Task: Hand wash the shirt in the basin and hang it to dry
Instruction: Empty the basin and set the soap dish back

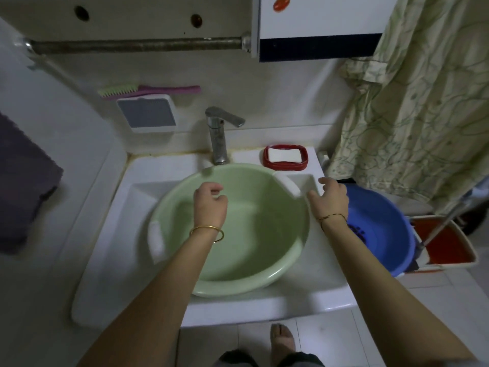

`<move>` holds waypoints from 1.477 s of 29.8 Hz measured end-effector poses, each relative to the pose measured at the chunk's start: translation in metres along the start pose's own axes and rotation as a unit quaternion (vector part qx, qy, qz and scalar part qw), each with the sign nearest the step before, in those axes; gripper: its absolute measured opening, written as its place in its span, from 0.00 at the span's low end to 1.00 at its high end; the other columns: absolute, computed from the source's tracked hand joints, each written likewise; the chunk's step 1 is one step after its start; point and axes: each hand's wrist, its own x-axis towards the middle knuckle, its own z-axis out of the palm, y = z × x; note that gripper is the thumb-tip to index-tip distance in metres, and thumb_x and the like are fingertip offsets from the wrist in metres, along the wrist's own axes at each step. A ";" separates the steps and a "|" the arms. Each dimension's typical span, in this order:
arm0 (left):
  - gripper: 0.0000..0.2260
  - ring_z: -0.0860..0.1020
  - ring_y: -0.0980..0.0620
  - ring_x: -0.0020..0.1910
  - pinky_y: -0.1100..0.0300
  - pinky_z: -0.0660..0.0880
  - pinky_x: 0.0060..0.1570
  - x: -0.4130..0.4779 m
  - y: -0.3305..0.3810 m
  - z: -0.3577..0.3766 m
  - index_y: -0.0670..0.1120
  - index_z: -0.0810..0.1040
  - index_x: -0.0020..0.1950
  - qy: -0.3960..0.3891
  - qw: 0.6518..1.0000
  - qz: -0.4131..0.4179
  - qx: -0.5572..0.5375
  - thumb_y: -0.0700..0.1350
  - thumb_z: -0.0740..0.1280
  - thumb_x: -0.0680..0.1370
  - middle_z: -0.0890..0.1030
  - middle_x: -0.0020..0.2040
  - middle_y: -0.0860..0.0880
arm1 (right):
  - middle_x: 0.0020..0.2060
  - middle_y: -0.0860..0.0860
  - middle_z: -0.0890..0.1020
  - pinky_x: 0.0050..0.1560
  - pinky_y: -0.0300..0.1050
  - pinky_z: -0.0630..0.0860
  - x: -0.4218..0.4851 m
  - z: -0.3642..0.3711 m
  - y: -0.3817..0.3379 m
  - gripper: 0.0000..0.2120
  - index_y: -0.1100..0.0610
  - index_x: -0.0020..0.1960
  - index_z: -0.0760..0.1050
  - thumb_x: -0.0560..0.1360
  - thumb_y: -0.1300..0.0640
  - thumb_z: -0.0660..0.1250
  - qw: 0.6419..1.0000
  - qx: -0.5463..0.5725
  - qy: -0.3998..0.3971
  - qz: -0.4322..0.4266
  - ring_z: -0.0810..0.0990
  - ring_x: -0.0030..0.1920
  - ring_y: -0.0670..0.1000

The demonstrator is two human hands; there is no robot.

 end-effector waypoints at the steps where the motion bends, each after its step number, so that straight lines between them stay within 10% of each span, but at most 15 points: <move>1: 0.13 0.74 0.50 0.47 0.60 0.71 0.54 0.002 0.006 0.012 0.39 0.77 0.54 -0.039 0.999 0.005 -0.012 0.31 0.61 0.72 0.76 0.55 0.41 | 0.64 0.59 0.70 0.60 0.55 0.70 0.011 -0.001 0.000 0.23 0.58 0.68 0.68 0.74 0.55 0.64 1.000 0.017 -0.009 -0.001 0.71 0.62 0.61; 13: 0.21 0.74 0.43 0.61 0.55 0.70 0.62 0.088 0.051 0.107 0.41 0.69 0.69 -0.162 0.978 -0.013 0.135 0.34 0.61 0.75 0.75 0.63 0.40 | 0.65 0.65 0.71 0.62 0.56 0.71 0.143 0.032 -0.013 0.21 0.67 0.68 0.66 0.78 0.59 0.58 0.984 0.098 -0.140 0.047 0.73 0.62 0.62; 17: 0.24 0.73 0.42 0.63 0.53 0.71 0.62 0.111 0.052 0.122 0.43 0.64 0.72 -0.181 0.972 -0.034 0.147 0.32 0.58 0.76 0.74 0.66 0.41 | 0.60 0.67 0.74 0.46 0.45 0.64 0.168 0.048 -0.009 0.17 0.65 0.43 0.72 0.81 0.55 0.53 0.987 0.051 -0.134 0.072 0.73 0.58 0.62; 25: 0.24 0.74 0.40 0.62 0.48 0.72 0.61 0.127 0.054 0.147 0.44 0.69 0.69 -0.219 0.954 -0.041 0.200 0.32 0.57 0.74 0.77 0.63 0.40 | 0.62 0.65 0.73 0.60 0.51 0.68 0.184 0.054 -0.008 0.15 0.67 0.65 0.65 0.81 0.63 0.52 0.981 0.035 -0.175 0.082 0.72 0.62 0.63; 29: 0.24 0.74 0.39 0.62 0.47 0.72 0.62 0.130 0.046 0.146 0.43 0.68 0.69 -0.188 0.968 -0.074 0.152 0.32 0.57 0.74 0.77 0.62 0.38 | 0.54 0.65 0.75 0.43 0.55 0.77 0.178 0.054 -0.004 0.11 0.61 0.42 0.70 0.80 0.62 0.52 0.965 0.176 -0.161 0.112 0.78 0.49 0.62; 33: 0.24 0.74 0.41 0.63 0.48 0.70 0.64 0.118 0.049 0.145 0.41 0.66 0.71 -0.173 0.977 -0.075 0.097 0.31 0.59 0.74 0.77 0.62 0.39 | 0.43 0.62 0.76 0.34 0.49 0.77 0.167 0.050 0.002 0.12 0.60 0.42 0.69 0.80 0.60 0.52 0.938 0.290 -0.130 0.138 0.77 0.31 0.55; 40: 0.27 0.77 0.48 0.51 0.56 0.74 0.53 0.092 0.055 0.142 0.40 0.67 0.67 -0.162 0.985 -0.028 0.060 0.37 0.72 0.70 0.77 0.51 0.47 | 0.31 0.57 0.76 0.26 0.42 0.76 0.148 0.044 0.003 0.11 0.56 0.41 0.65 0.81 0.64 0.53 0.916 0.365 -0.127 0.103 0.75 0.21 0.47; 44: 0.36 0.76 0.45 0.59 0.50 0.73 0.62 0.083 0.056 0.141 0.42 0.61 0.72 -0.133 0.991 -0.002 0.021 0.36 0.73 0.68 0.75 0.62 0.44 | 0.31 0.57 0.75 0.24 0.40 0.74 0.135 0.039 0.001 0.05 0.60 0.49 0.66 0.81 0.65 0.53 0.902 0.408 -0.126 0.068 0.75 0.22 0.46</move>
